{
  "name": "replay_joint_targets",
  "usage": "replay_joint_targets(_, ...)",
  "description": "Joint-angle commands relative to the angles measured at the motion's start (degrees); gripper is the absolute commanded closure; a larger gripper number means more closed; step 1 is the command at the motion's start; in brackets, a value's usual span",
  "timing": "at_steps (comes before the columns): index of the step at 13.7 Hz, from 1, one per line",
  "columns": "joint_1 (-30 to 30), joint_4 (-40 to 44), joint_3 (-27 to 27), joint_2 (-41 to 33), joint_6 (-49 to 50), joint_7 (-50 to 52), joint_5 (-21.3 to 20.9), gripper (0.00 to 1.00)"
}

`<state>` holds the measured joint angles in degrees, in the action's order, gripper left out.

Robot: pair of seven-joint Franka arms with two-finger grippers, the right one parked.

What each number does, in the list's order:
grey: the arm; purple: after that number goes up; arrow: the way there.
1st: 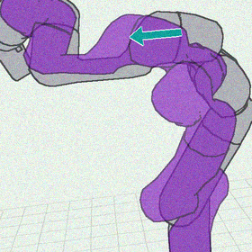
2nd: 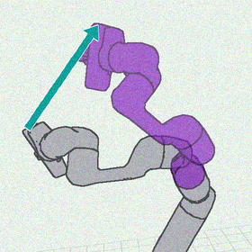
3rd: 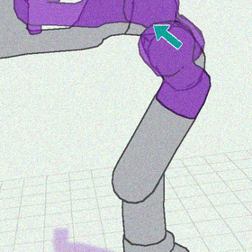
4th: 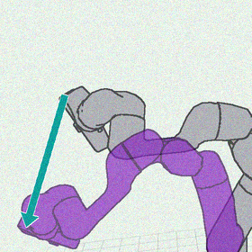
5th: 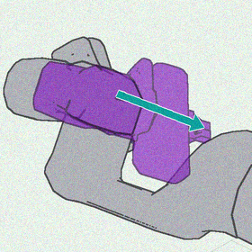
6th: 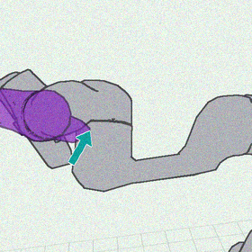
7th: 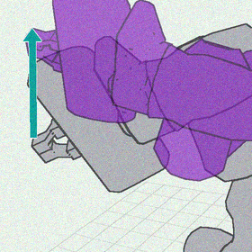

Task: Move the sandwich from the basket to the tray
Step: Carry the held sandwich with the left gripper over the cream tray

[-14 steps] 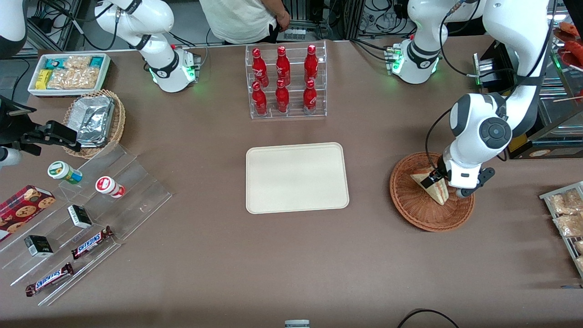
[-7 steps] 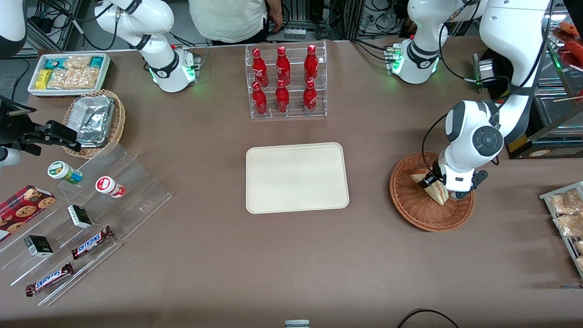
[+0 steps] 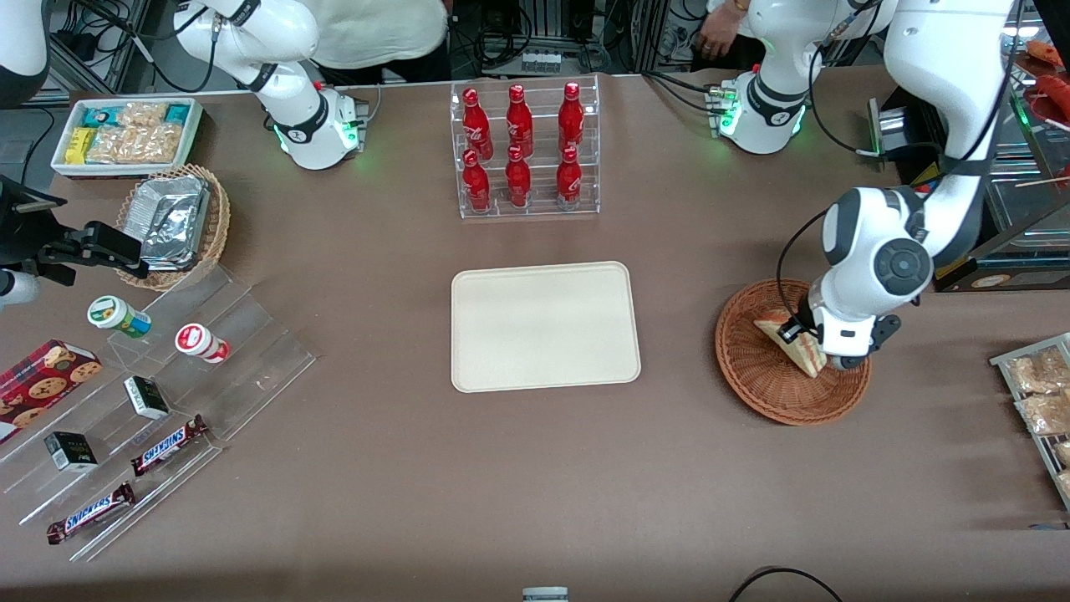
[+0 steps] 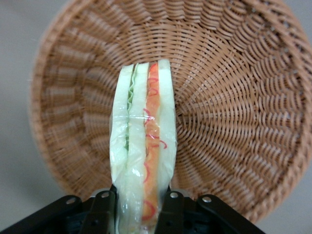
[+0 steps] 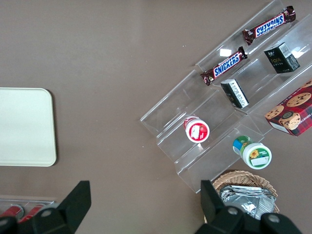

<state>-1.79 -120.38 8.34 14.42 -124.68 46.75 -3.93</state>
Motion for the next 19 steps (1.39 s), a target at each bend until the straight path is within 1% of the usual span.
replay_joint_targets(1, 0.2, 10.6, 3.3, -1.8, 14.7, -0.3, -0.6, 1.0)
replay_joint_targets(3, 0.2, 16.2, 7.1, -2.1, 21.6, 0.0, -0.6, 1.0)
replay_joint_targets(5, 0.2, 20.4, 12.0, -1.5, 25.4, 0.4, -0.5, 1.0)
replay_joint_targets(7, 0.2, 21.8, 17.0, -0.5, 24.9, 0.4, -0.4, 1.0)
replay_joint_targets(10, 0.3, 25.5, 23.5, 4.5, 23.4, 0.3, -0.6, 1.0)
replay_joint_targets(12, 0.3, 26.3, 28.3, 7.6, 20.8, 1.2, -3.6, 1.0)
replay_joint_targets(13, 0.3, 26.3, 30.1, 8.9, 19.0, 1.1, -4.0, 1.0)
replay_joint_targets(14, 0.5, 27.0, 31.2, 11.0, 16.6, 1.1, -4.0, 1.0)
replay_joint_targets(15, 3.7, 28.0, 31.4, 12.7, 15.5, 1.4, -4.6, 1.0)
replay_joint_targets(16, 7.6, 29.4, 30.8, 14.8, 15.3, 3.0, -6.2, 1.0)
replay_joint_targets(19, 13.8, 34.0, 30.1, 21.9, 15.0, 11.2, -13.3, 1.0)
